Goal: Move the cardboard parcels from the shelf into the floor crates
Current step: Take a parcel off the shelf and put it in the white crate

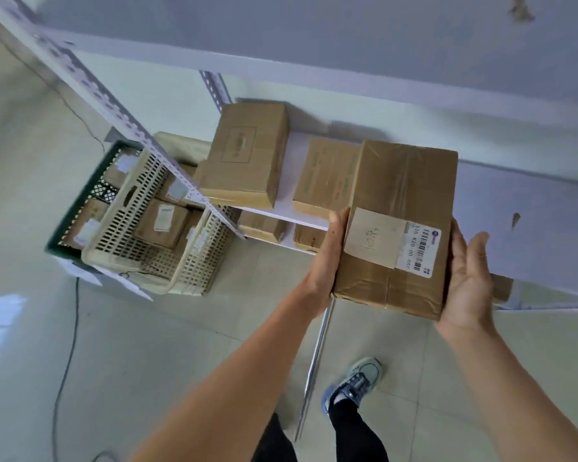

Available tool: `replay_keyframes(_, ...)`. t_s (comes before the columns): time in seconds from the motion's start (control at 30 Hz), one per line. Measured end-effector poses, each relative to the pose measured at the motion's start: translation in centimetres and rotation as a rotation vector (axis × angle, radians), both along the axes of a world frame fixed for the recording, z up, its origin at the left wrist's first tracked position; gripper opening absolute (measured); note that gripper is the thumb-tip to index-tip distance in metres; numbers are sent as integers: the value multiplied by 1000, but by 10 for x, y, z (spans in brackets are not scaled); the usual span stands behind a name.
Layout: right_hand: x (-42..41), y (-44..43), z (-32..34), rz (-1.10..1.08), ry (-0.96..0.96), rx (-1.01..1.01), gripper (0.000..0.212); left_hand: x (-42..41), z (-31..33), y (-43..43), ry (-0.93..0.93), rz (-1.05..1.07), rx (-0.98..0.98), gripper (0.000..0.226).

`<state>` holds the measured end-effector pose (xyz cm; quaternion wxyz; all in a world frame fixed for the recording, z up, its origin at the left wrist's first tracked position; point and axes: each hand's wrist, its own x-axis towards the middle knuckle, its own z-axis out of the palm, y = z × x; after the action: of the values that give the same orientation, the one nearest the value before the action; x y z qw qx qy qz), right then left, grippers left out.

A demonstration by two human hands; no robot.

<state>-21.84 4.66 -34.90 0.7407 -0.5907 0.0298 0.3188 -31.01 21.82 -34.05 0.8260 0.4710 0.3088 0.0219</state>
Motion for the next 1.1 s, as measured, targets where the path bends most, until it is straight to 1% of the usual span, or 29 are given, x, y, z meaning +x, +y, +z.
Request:
replay_keyframes(0.07, -21, 12, 14, 38, -10, -8, 91, -27, 13, 11, 18, 1, -20, 63)
replay_keyframes(0.13, -46, 28, 27, 77, -24, -2, 90, -57, 26, 26, 29, 6, -41, 62)
replay_keyframes(0.23, -89, 57, 44, 139, -42, 9, 91, -109, 46, 52, 5, 0, -78, 56)
replay_keyframes(0.3, -120, 80, 55, 184, -48, 14, 90, -148, 60, 71, 7, 13, -61, 52)
replay_keyframes(0.4, -171, 117, 67, 251, -67, 4, 78, -206, 72, 102, 26, 101, -67, 63)
replay_keyframes(0.5, -221, 157, 73, 329, -30, -21, 64, -263, 78, 136, 37, 96, -121, 55)
replay_keyframes(0.57, -248, 181, 74, 356, -11, -28, 67, -296, 81, 155, 39, 97, -94, 53)
replay_keyframes(0.63, -273, 206, 73, 367, 10, -39, 71, -325, 81, 175, 81, 153, -50, 55)
replay_keyframes(0.7, -291, 232, 68, 357, 42, -63, 67, -346, 77, 194, 85, 226, -48, 67)
replay_keyframes(0.8, -311, 271, 58, 395, 98, -84, 57, -369, 67, 224, 120, 256, -36, 58)
replay_keyframes(0.87, -319, 295, 49, 417, 126, -79, 59, -380, 59, 244, 166, 268, -16, 55)
replay_keyframes(0.97, -327, 334, 33, 408, 147, -89, 66, -390, 41, 275, 230, 320, -15, 63)
replay_keyframes(1.1, -327, 393, 13, 401, 140, -155, 62, -390, 21, 330, 345, 338, -34, 61)
